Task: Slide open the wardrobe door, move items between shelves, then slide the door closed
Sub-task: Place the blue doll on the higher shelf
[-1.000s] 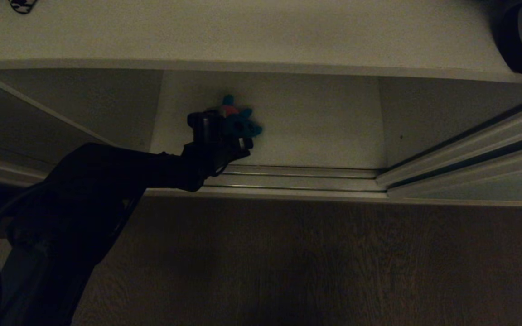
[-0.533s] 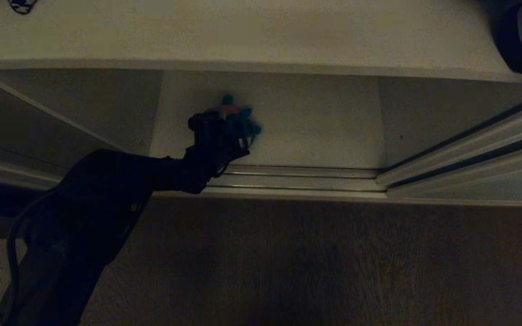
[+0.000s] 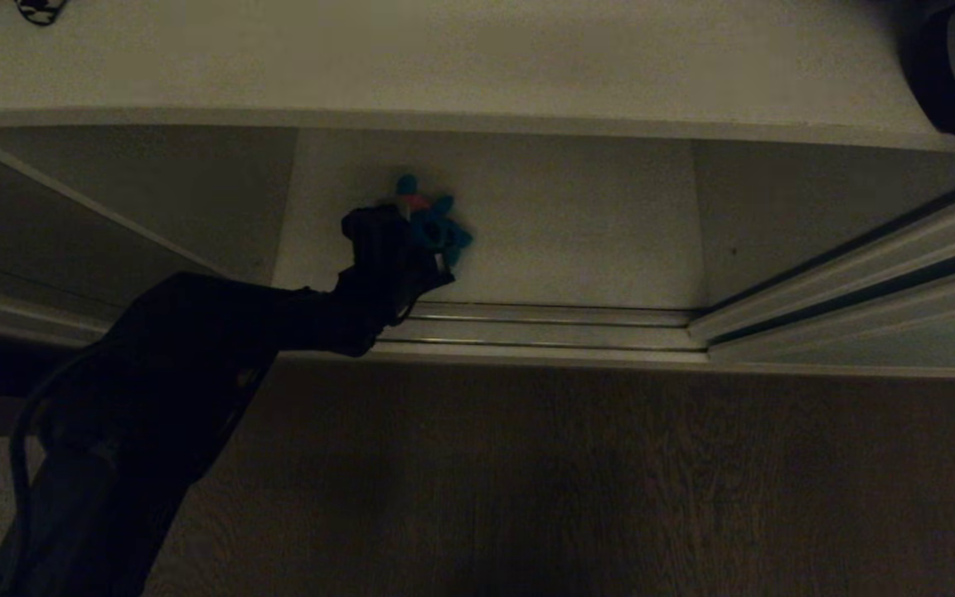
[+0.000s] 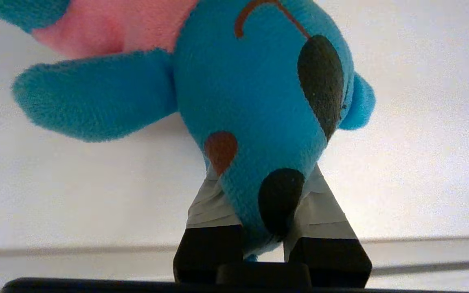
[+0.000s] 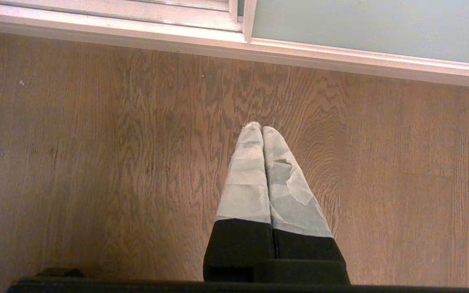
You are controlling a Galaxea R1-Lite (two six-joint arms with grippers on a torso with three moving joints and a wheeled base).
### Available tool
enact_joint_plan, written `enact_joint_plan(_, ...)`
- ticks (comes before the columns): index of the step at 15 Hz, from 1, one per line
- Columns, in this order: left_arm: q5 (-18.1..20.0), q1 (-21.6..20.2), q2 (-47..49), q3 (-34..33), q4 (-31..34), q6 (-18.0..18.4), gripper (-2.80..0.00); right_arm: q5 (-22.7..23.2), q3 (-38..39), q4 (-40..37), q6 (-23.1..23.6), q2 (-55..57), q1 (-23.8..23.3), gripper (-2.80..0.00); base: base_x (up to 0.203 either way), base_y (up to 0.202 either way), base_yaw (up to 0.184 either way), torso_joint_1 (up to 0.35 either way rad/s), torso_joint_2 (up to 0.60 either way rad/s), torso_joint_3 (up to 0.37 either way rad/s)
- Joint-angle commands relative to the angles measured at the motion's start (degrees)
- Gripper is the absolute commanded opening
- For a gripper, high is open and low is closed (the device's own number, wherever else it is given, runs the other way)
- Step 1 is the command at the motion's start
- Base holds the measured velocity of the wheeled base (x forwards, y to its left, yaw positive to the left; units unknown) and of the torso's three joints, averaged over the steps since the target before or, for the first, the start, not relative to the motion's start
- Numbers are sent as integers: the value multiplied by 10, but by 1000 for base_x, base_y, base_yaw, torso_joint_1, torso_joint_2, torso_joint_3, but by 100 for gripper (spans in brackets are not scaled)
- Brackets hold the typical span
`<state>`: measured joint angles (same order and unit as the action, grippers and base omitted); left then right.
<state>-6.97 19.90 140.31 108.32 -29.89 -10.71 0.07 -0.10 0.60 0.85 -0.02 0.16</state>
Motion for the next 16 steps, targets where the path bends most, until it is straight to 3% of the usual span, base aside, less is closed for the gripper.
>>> enact_joint_plan(1, 0, 1, -61, -37, 9, -2, -280, 0, 0, 0, 0, -1, 0, -280, 0, 0, 0, 0, 0, 0)
enact_joint_plan(4, -1, 9, -166, -141, 74, -2, -280, 0, 0, 0, 0, -1, 0, -280, 0, 0, 0, 0, 0, 0)
enact_joint_plan(10, -1, 31, -452, -451, 156, 2, -280, 0, 0, 0, 0, -1, 0, -280, 0, 0, 0, 0, 0, 0)
enact_joint_plan(16, 4, 34, -764, -665, 269, 16, -280, 0, 0, 0, 0, -1, 0, -280, 0, 0, 0, 0, 0, 0)
